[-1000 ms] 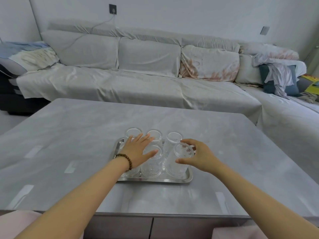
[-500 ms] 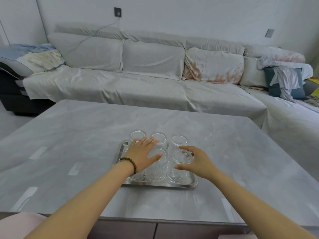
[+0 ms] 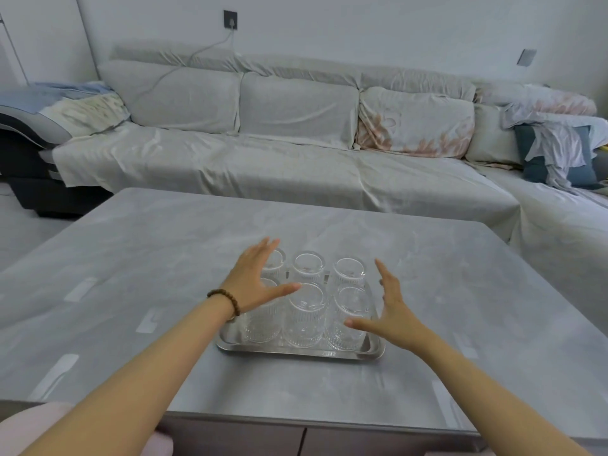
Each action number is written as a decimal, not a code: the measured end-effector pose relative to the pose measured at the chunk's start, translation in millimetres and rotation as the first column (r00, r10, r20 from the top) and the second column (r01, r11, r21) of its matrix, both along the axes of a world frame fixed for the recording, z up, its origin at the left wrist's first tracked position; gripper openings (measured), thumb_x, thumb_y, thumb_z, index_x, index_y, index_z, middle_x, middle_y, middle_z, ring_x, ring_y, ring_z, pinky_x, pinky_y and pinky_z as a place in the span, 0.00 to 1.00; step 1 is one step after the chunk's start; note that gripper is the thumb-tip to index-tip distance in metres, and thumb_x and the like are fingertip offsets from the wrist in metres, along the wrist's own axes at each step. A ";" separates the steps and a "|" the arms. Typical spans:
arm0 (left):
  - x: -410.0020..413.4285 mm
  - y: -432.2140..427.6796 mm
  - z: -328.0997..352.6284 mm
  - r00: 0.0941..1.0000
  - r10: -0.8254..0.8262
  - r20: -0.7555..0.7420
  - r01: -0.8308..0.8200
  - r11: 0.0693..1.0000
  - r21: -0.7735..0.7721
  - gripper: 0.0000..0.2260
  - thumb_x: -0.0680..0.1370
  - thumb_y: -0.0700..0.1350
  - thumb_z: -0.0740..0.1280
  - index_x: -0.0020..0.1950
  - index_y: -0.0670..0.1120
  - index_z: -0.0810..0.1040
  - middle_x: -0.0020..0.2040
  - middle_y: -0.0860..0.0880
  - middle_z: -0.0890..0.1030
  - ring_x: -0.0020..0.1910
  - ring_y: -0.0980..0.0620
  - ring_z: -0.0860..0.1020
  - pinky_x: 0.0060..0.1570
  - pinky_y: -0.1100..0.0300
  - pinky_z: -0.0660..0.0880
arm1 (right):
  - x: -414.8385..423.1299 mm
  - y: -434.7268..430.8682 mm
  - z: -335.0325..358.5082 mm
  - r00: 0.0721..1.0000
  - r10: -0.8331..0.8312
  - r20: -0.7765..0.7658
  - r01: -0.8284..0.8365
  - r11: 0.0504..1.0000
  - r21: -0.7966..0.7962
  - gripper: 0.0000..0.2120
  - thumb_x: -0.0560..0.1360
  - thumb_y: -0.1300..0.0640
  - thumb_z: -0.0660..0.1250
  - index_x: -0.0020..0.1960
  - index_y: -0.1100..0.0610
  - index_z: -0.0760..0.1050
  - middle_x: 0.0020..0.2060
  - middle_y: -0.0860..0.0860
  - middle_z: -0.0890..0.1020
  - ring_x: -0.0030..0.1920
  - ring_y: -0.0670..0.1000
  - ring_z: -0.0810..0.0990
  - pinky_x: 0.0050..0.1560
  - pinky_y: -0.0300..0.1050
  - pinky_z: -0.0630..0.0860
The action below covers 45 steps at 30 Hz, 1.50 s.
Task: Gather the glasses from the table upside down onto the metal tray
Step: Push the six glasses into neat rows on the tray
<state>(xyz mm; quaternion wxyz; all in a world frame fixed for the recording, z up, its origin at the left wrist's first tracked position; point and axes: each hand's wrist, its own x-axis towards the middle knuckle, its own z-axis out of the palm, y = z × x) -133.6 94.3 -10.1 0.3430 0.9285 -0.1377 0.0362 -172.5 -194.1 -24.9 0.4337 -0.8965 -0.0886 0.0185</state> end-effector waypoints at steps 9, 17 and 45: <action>-3.8 34.4 -39.4 0.901 -0.073 -0.428 -0.026 0.975 -0.220 0.67 0.48 0.71 0.74 0.75 0.55 0.38 0.78 0.53 0.50 0.73 0.55 0.57 0.68 0.60 0.58 | 12.0 -1.3 -22.6 0.946 0.096 -0.310 -0.069 0.993 0.095 0.70 0.56 0.47 0.82 0.75 0.46 0.29 0.78 0.44 0.45 0.77 0.46 0.51 0.74 0.44 0.53; 1.4 35.8 -55.9 0.925 -0.071 -0.373 0.028 0.992 -0.120 0.69 0.48 0.66 0.78 0.74 0.54 0.36 0.76 0.59 0.47 0.74 0.57 0.54 0.72 0.57 0.55 | 16.6 1.9 -28.9 0.941 0.168 -0.293 -0.160 0.986 0.052 0.71 0.57 0.51 0.83 0.74 0.46 0.27 0.77 0.44 0.49 0.76 0.45 0.55 0.75 0.46 0.54; -26.2 19.6 -16.0 0.991 -0.080 0.105 0.063 0.985 0.159 0.55 0.57 0.75 0.65 0.72 0.63 0.34 0.77 0.55 0.43 0.76 0.51 0.44 0.74 0.47 0.49 | 7.5 8.7 6.5 0.963 0.216 0.163 -0.162 0.942 -0.294 0.60 0.59 0.38 0.77 0.72 0.36 0.34 0.75 0.38 0.43 0.76 0.42 0.46 0.73 0.38 0.49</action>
